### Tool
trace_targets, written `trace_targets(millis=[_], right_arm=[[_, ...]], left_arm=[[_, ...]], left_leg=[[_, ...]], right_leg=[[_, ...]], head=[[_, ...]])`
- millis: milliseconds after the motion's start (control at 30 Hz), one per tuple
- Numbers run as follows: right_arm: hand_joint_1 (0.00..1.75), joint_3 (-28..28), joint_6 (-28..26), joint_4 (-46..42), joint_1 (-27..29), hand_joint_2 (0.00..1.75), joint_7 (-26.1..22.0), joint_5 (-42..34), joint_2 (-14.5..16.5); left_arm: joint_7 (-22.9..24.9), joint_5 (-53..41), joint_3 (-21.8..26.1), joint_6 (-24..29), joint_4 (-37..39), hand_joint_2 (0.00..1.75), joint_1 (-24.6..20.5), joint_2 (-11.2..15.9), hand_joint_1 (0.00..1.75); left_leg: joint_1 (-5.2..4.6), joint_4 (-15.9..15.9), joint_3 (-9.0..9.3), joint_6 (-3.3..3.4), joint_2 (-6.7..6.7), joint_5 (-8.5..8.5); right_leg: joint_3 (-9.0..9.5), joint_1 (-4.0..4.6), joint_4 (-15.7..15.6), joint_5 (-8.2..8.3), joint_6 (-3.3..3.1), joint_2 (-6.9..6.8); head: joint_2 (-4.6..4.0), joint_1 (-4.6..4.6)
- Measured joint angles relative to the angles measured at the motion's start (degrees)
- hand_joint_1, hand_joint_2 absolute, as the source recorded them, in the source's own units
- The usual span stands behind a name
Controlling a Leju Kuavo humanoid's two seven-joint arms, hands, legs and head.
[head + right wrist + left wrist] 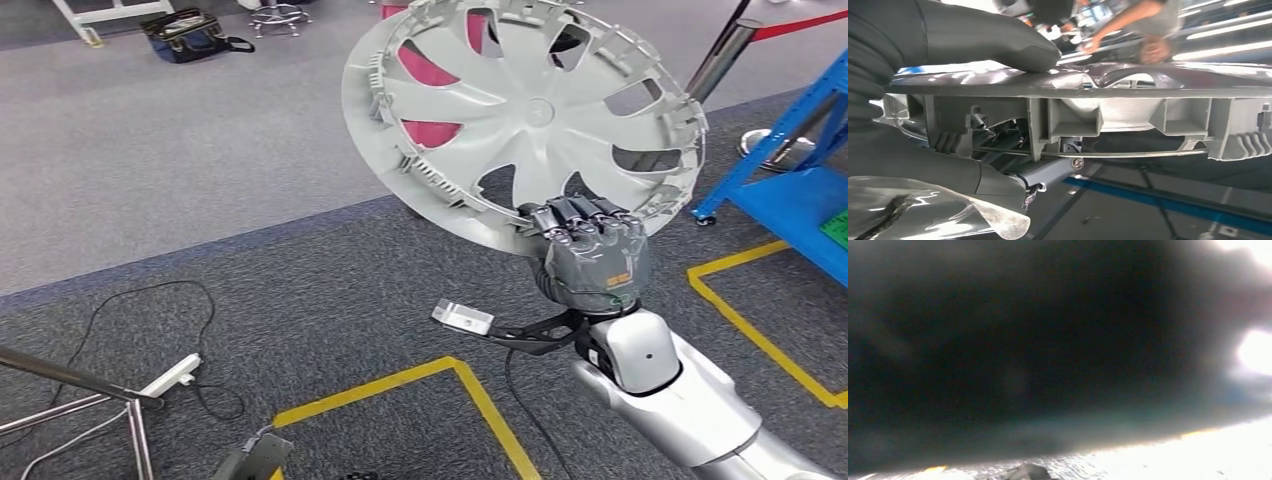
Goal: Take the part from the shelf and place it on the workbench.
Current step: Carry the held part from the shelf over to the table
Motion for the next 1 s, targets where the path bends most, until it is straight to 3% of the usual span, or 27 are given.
trace_targets(millis=[33,67,133,200,233,300,367,433,500,533,567,600,667,733,800,833,900,933,1000], right_arm=[[1.75,0.1,0.0,0.0,0.0,1.75,0.0,0.0,0.0],[1.75,0.2,0.0,0.0,0.1,1.75,0.0,0.0,0.0],[1.75,0.2,0.0,0.0,0.1,1.75,0.0,0.0,0.0],[1.75,0.3,0.0,0.0,0.0,1.75,0.0,0.0,0.0],[1.75,0.3,0.0,0.0,0.0,1.75,0.0,0.0,0.0],[1.75,0.3,0.0,0.0,-0.1,1.75,0.0,0.0,0.0],[1.75,0.4,0.0,-0.1,-0.1,1.75,0.0,0.0,0.0],[1.75,0.3,0.0,-0.1,0.1,1.75,0.0,0.0,-0.1],[1.75,0.3,0.0,-0.1,0.3,1.75,-0.1,0.0,-0.1],[1.75,0.3,0.0,-0.1,0.5,1.75,-0.1,0.0,-0.1],[1.75,0.3,0.0,-0.1,0.6,1.75,-0.1,0.0,-0.1],[1.75,0.3,0.0,-0.1,0.7,1.75,-0.1,0.0,-0.1],[1.75,0.2,0.0,-0.1,0.6,1.75,-0.1,0.0,-0.2],[1.75,0.2,0.0,-0.2,0.5,1.75,-0.1,0.0,-0.3],[1.75,0.2,0.0,-0.3,0.4,1.75,-0.2,0.0,-0.3],[1.75,0.2,0.0,-0.3,0.5,1.75,-0.2,0.0,-0.3],[1.75,0.2,0.0,-0.4,0.5,1.75,-0.1,0.0,-0.3],[1.75,0.2,0.0,-0.4,0.5,1.75,0.0,0.0,-0.4],[1.75,0.2,0.0,-0.4,0.5,1.75,0.0,0.0,-0.4]], left_arm=[[0.0,0.0,0.0,0.0,0.0,0.00,0.1,0.0,0.00],[0.1,0.1,0.0,0.0,0.0,0.00,0.1,0.1,0.00],[0.2,0.1,0.0,0.0,0.0,0.00,0.1,0.1,0.00],[0.3,0.2,0.1,0.0,0.0,0.00,0.0,0.2,0.00],[0.3,0.2,0.1,0.0,0.0,0.00,0.0,0.1,0.00],[0.4,0.3,0.1,0.1,0.0,0.00,0.2,0.2,0.00],[0.4,0.3,0.1,0.1,0.0,0.00,0.3,0.2,0.00],[0.4,0.3,0.2,0.1,0.0,0.00,0.1,0.2,0.00],[0.4,0.3,0.2,0.2,0.0,0.00,0.1,0.2,0.00],[0.4,0.3,0.2,0.2,0.0,0.00,0.1,0.1,0.00],[0.4,0.3,0.2,0.2,0.0,0.00,0.1,0.1,0.00],[0.4,0.3,0.3,0.2,0.0,0.00,0.2,0.1,0.00],[0.4,0.3,0.3,0.2,0.0,0.00,0.1,0.1,0.00],[0.4,0.3,0.4,0.2,0.0,0.00,0.2,0.0,0.00],[0.4,0.4,0.4,0.2,0.0,0.00,0.3,0.0,0.00],[0.4,0.3,0.5,0.2,0.0,0.00,0.4,0.1,0.00],[0.4,0.3,0.5,0.2,0.0,0.00,0.5,0.1,0.00],[0.4,0.3,0.6,0.2,0.0,0.00,0.4,0.1,0.00],[0.4,0.3,0.6,0.2,0.0,0.00,0.2,0.1,0.00]], left_leg=[[0.24,0.1,0.03,-0.33,0.19,0.59],[0.44,-2.1,1.21,-0.62,0.54,2.17],[0.34,-9.6,5.22,-0.90,2.91,5.44],[-0.08,-14.1,7.46,-0.09,4.86,6.42],[-0.34,-14.4,7.50,0.51,4.93,6.10],[-0.29,-14.5,7.40,1.58,3.47,6.15],[-0.13,-14.6,7.51,2.36,2.09,6.23],[-0.05,-14.7,7.57,2.90,0.74,6.24],[-0.13,-14.6,7.59,3.09,-0.85,6.22],[-0.18,-14.6,7.63,3.10,-1.74,6.22],[-0.21,-14.6,7.68,3.10,-2.65,6.21],[-0.23,-14.6,7.73,3.09,-3.55,6.22],[-0.25,-14.5,7.64,2.90,-5.11,6.26],[-0.01,-14.4,7.08,2.31,-6.33,6.48],[0.29,-14.5,6.65,1.51,-7.48,6.73],[0.20,-14.3,6.53,1.17,-6.92,6.51],[-0.11,-11.2,5.19,0.64,-3.72,4.37],[-0.18,-8.1,3.82,0.46,-1.67,2.59],[-0.03,-1.3,0.77,0.12,-0.06,-0.26]], right_leg=[[0.02,-0.10,0.1,-0.13,0.14,-0.83],[0.08,-0.22,0.2,-0.31,0.33,-1.61],[0.23,-0.26,0.7,-0.90,0.97,-3.02],[0.36,0.04,1.2,-1.48,1.68,-4.24],[0.43,0.20,1.2,-1.68,1.97,-4.83],[0.60,0.04,1.4,-2.17,2.52,-5.53],[-0.49,-0.37,3.9,-4.08,2.98,-2.97],[-4.05,-0.56,11.1,-7.48,3.11,0.53],[-8.03,-0.52,18.1,-9.43,3.02,1.46],[-8.88,-0.50,18.9,-8.86,2.87,1.55],[-8.65,-0.49,17.4,-7.25,2.62,1.71],[-7.41,-0.48,14.0,-4.90,2.31,2.16],[-4.07,-0.60,6.3,-1.26,1.69,4.54],[-2.30,-0.65,2.8,-0.47,1.55,6.33],[-1.91,-0.63,2.3,-0.56,1.53,5.62],[-1.70,-0.68,2.0,-0.47,1.34,4.92],[-1.22,-0.86,1.4,-0.32,0.85,3.26],[-1.08,-0.78,1.3,-0.34,0.66,2.44],[-0.95,-0.67,1.3,-0.50,0.48,0.88]], head=[[0.00,0.01],[0.00,-0.01],[0.00,-0.10],[0.00,-0.15],[0.00,-0.15],[0.00,-0.04],[0.00,0.11],[0.00,0.39],[0.00,0.46],[0.00,0.45],[0.00,0.45],[0.00,0.46],[0.00,0.40],[0.00,0.30],[0.00,0.26],[0.00,0.21],[0.00,-0.19],[0.00,-0.38],[0.00,-0.51]])
